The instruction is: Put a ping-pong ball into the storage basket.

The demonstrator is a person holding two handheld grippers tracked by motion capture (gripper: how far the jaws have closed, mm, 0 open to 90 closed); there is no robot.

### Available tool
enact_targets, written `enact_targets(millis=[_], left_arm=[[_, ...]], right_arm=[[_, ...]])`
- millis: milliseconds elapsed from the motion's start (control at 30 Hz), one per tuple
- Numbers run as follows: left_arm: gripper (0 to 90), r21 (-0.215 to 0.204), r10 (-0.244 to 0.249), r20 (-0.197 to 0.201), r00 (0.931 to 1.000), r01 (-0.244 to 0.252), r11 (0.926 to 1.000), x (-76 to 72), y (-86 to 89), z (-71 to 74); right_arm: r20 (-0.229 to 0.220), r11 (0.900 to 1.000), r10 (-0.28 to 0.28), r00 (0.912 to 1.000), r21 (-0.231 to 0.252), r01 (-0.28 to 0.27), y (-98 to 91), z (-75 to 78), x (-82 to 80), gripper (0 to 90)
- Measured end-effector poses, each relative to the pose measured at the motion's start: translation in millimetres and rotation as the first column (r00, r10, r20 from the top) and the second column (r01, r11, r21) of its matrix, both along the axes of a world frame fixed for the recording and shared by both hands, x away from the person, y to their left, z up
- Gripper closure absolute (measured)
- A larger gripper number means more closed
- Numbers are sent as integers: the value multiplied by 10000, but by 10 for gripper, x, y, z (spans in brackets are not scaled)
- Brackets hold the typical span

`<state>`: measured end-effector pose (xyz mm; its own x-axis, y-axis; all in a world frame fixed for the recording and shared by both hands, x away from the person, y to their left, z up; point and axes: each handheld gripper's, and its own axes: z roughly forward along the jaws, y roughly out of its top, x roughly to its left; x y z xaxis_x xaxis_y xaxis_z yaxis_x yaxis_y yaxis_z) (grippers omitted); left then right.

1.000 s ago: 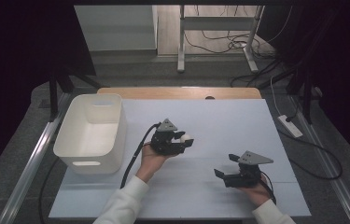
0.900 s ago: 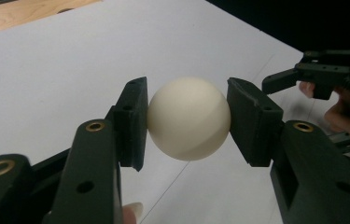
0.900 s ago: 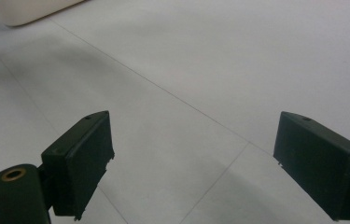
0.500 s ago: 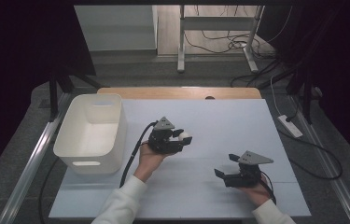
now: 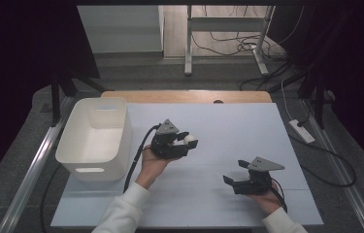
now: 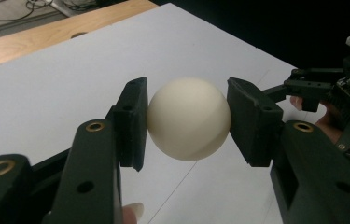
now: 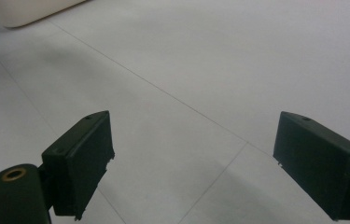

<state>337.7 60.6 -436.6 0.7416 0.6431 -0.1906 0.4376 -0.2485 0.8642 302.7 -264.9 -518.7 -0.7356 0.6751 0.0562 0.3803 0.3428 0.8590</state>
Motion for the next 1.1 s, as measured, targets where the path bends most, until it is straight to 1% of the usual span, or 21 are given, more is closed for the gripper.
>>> enact_targets(millis=[367,533,967,1100], left_arm=[[508,-136,118,172,9998,-115,9998,-39,78,62],[508,-117,162,236,9996,-159,9998,-52,116,88],[508,-361,395,392,9984,-381,9986,-77,241,168],[508,-373,463,452,9979,-446,9983,-83,280,195]], right_arm=[[8,10000,2,10000,-10,-2,0,0,-1,118],[-5,10000,0,10000,-10,0,0,-1,0,118],[14,10000,-1,10000,-30,1,0,-1,-1,118],[17,10000,0,10000,-21,0,0,-1,0,118]])
